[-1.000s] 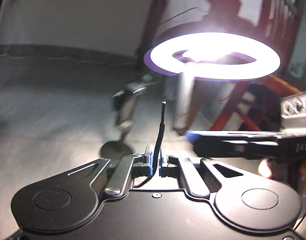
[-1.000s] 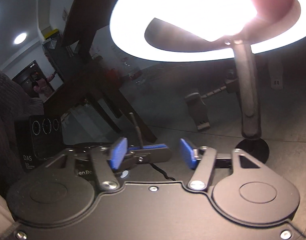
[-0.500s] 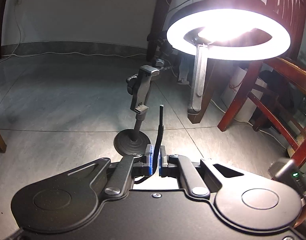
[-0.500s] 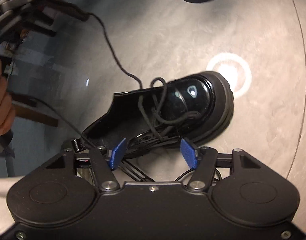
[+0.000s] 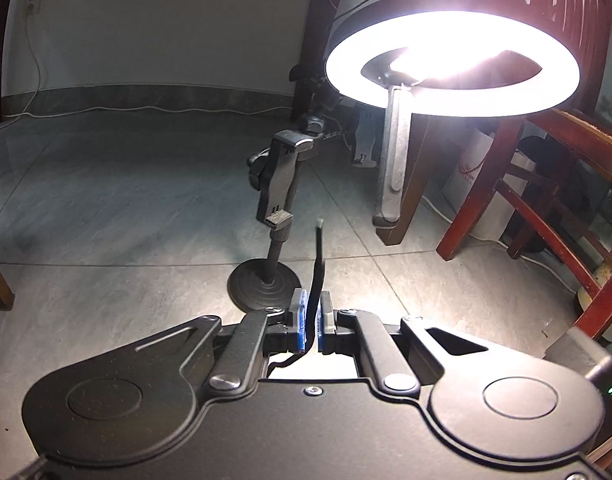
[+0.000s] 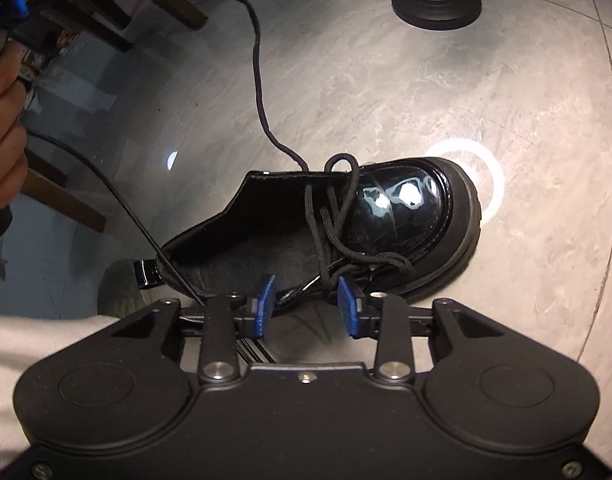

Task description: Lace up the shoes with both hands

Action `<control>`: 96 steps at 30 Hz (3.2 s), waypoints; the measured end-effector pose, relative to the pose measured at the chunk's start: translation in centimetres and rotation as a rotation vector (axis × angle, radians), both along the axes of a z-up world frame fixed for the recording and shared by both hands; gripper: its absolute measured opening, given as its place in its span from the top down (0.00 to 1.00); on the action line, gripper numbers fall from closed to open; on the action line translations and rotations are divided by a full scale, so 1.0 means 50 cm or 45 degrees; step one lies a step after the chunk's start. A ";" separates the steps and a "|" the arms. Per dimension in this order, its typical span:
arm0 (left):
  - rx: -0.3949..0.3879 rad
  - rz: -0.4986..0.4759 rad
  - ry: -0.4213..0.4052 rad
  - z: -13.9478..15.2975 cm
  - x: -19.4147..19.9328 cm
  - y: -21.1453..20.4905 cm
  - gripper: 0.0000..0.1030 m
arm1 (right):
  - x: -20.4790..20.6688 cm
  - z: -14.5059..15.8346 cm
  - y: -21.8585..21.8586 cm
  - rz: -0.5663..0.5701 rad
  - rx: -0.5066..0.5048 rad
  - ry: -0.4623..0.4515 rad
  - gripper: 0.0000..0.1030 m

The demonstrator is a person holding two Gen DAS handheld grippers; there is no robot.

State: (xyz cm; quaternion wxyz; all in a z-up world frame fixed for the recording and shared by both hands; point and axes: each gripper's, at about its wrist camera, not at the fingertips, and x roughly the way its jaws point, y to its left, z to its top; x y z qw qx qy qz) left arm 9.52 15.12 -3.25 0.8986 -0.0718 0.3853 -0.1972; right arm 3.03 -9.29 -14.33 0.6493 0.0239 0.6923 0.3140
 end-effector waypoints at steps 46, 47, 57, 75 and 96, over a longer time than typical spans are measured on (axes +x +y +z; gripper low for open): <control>0.005 -0.183 0.177 -0.047 -0.042 -0.074 0.95 | 0.088 0.001 -0.141 -0.165 0.088 -0.158 0.96; 0.004 -0.182 0.177 -0.047 -0.042 -0.074 0.95 | 0.091 -0.003 -0.147 -0.194 0.076 -0.158 0.97; 0.004 -0.179 0.176 -0.047 -0.040 -0.073 0.95 | 0.070 -0.112 -0.269 -0.778 -0.170 0.235 0.96; -0.150 -0.049 0.503 -0.113 -0.005 -0.034 0.94 | 0.076 -0.062 -0.236 -0.548 -0.312 -0.026 0.77; -0.575 0.568 1.412 -0.392 0.021 0.001 0.32 | 0.072 -0.020 -0.172 -0.356 -0.146 -0.159 0.76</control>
